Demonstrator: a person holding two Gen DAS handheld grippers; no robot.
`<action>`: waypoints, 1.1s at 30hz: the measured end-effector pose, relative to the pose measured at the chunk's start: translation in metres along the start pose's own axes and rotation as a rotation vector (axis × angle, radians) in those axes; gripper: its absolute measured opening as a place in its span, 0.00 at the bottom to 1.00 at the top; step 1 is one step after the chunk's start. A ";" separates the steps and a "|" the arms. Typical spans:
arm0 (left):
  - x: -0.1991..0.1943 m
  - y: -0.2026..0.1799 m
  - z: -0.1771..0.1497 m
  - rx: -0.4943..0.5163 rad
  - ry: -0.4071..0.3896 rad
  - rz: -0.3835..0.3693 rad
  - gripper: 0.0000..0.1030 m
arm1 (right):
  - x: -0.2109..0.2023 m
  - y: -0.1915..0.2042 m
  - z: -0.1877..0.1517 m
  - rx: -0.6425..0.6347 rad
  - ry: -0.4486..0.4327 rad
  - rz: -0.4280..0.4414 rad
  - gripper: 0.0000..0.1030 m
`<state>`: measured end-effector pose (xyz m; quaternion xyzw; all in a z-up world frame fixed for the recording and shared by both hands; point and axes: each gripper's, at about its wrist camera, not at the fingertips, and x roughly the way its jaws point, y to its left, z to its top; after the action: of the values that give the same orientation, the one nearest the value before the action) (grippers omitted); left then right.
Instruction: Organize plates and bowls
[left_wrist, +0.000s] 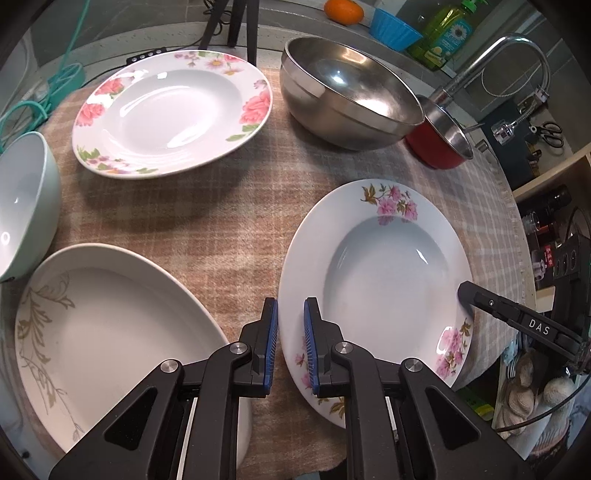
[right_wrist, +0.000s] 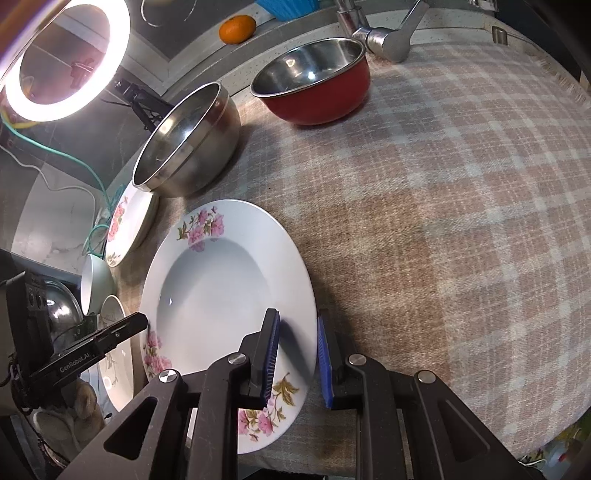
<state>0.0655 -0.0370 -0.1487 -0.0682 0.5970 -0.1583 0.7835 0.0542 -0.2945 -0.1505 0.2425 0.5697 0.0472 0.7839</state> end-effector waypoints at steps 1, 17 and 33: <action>0.000 -0.001 -0.002 -0.001 0.001 -0.002 0.12 | -0.001 -0.001 -0.001 0.000 0.000 -0.002 0.18; -0.004 -0.010 -0.017 0.007 0.021 -0.029 0.12 | -0.008 -0.016 -0.008 0.008 -0.013 -0.034 0.19; -0.005 -0.015 -0.027 0.021 0.033 -0.029 0.12 | -0.009 -0.015 -0.008 0.010 -0.022 -0.055 0.19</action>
<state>0.0356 -0.0474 -0.1469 -0.0660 0.6073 -0.1769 0.7717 0.0404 -0.3085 -0.1512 0.2311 0.5677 0.0201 0.7899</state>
